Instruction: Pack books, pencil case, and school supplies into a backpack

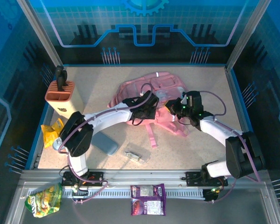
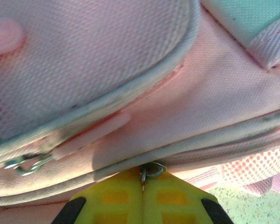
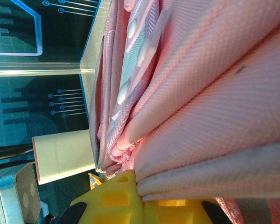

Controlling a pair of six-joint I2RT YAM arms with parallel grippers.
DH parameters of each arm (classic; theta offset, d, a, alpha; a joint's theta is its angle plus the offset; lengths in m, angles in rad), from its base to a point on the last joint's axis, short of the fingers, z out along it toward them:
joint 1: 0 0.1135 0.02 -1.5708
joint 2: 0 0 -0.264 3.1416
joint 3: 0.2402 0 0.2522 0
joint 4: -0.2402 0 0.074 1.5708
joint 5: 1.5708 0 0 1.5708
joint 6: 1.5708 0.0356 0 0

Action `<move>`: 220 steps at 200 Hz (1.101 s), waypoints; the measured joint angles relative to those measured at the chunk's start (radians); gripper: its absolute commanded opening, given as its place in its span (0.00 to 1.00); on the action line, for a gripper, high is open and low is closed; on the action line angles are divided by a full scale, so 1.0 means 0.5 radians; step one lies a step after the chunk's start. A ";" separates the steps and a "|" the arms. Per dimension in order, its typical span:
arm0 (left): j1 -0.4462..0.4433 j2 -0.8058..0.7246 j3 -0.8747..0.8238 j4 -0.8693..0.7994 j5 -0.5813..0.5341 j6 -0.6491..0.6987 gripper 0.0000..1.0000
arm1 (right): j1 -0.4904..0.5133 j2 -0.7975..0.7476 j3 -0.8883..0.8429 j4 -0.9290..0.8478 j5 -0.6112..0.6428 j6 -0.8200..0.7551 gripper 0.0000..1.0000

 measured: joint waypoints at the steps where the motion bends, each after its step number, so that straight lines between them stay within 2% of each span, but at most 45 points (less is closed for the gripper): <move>1: 0.001 -0.003 -0.002 -0.001 0.000 0.000 0.00 | -0.002 0.000 0.000 -0.002 -0.002 -0.002 0.00; 49: 0.047 -0.181 -0.207 -0.032 -0.043 0.042 0.00 | -0.182 0.030 0.107 -0.179 -0.246 -0.135 0.00; 80: 0.080 -0.239 -0.258 -0.079 -0.037 0.043 0.00 | -0.284 0.212 0.327 -0.339 -0.369 -0.266 0.00; 87: 0.077 -0.239 -0.257 -0.076 -0.035 0.043 0.00 | -0.299 0.272 0.411 -0.390 -0.388 -0.311 0.06; 100: 0.043 -0.235 -0.243 -0.074 -0.044 0.040 0.00 | -0.315 0.374 0.559 -0.478 -0.404 -0.385 0.23; 133: -0.089 -0.112 -0.056 -0.098 -0.048 -0.005 0.00 | -0.358 0.492 0.756 -0.559 -0.374 -0.529 0.52; 157: -0.121 0.003 0.027 -0.120 -0.040 -0.050 0.00 | -0.362 0.436 0.743 -0.628 -0.333 -0.610 0.57; 178: -0.121 0.032 0.029 -0.133 -0.019 -0.071 0.00 | -0.340 0.237 0.519 -0.591 -0.341 -0.555 0.58; 220: -0.121 0.031 0.028 -0.133 -0.011 -0.117 0.00 | -0.038 0.019 0.250 -0.562 -0.237 -0.346 0.58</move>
